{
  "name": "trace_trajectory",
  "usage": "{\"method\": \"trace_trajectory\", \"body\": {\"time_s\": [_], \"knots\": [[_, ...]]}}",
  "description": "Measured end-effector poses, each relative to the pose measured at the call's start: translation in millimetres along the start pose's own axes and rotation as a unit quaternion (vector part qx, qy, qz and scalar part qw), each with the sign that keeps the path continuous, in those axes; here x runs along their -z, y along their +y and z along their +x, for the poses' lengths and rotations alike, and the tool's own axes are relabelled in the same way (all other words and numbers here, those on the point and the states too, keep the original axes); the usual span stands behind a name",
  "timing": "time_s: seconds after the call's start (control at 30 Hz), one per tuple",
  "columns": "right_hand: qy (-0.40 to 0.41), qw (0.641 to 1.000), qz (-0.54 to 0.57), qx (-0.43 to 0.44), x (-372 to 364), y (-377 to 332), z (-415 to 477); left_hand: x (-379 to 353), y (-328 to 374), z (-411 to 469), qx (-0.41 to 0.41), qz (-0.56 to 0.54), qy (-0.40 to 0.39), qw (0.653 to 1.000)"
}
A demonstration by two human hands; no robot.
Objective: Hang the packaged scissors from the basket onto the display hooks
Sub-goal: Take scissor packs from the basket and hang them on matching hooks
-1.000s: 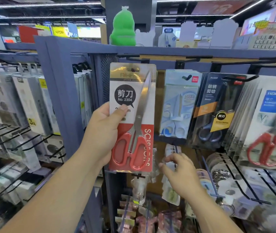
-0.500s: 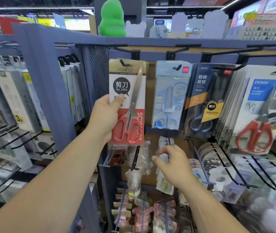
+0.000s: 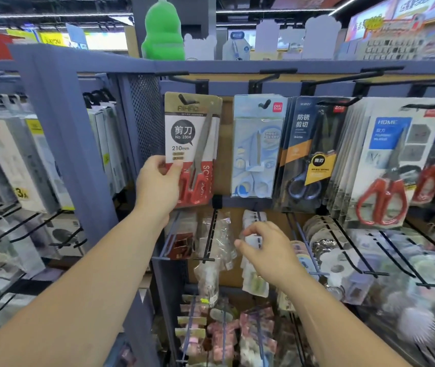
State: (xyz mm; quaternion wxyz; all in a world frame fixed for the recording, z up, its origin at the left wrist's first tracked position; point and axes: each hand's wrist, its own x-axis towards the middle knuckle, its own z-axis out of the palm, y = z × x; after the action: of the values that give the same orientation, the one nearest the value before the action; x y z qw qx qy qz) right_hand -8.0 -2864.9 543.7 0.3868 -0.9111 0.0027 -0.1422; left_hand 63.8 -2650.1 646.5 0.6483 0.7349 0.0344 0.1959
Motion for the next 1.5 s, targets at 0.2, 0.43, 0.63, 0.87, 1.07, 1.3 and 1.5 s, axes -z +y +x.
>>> {"method": "trace_trajectory", "body": {"time_s": [0.2, 0.43, 0.63, 0.87, 1.07, 1.3, 1.5], "knots": [[0.071, 0.997, 0.010, 0.008, 35.6, -5.8, -58.4, 30.6, -15.1, -48.8, -0.169, 0.121, 0.061, 0.976], [0.107, 0.985, -0.068, -0.115, 92.6, 51.6, -182.9, -5.0, -35.8, -167.4, -0.322, 0.140, -0.077, 0.933], [0.080, 0.944, -0.107, -0.302, 143.3, 142.6, -320.8, -79.1, -72.8, -297.9, -0.334, 0.216, -0.354, 0.846], [0.024, 0.903, -0.106, -0.415, 218.2, 268.1, -430.6, -185.1, -118.2, -430.2, -0.340, 0.321, -0.514, 0.719], [-0.063, 0.905, -0.098, -0.409, 271.0, 387.8, -466.6, -264.8, -142.6, -518.9, -0.297, 0.410, -0.519, 0.689], [-0.174, 0.888, -0.071, -0.420, 296.5, 467.2, -459.9, -301.3, -166.5, -571.2, -0.170, 0.492, -0.519, 0.678], [-0.207, 0.875, -0.034, -0.437, 282.7, 498.7, -436.9, -297.1, -200.5, -583.3, -0.118, 0.506, -0.516, 0.681]]}}
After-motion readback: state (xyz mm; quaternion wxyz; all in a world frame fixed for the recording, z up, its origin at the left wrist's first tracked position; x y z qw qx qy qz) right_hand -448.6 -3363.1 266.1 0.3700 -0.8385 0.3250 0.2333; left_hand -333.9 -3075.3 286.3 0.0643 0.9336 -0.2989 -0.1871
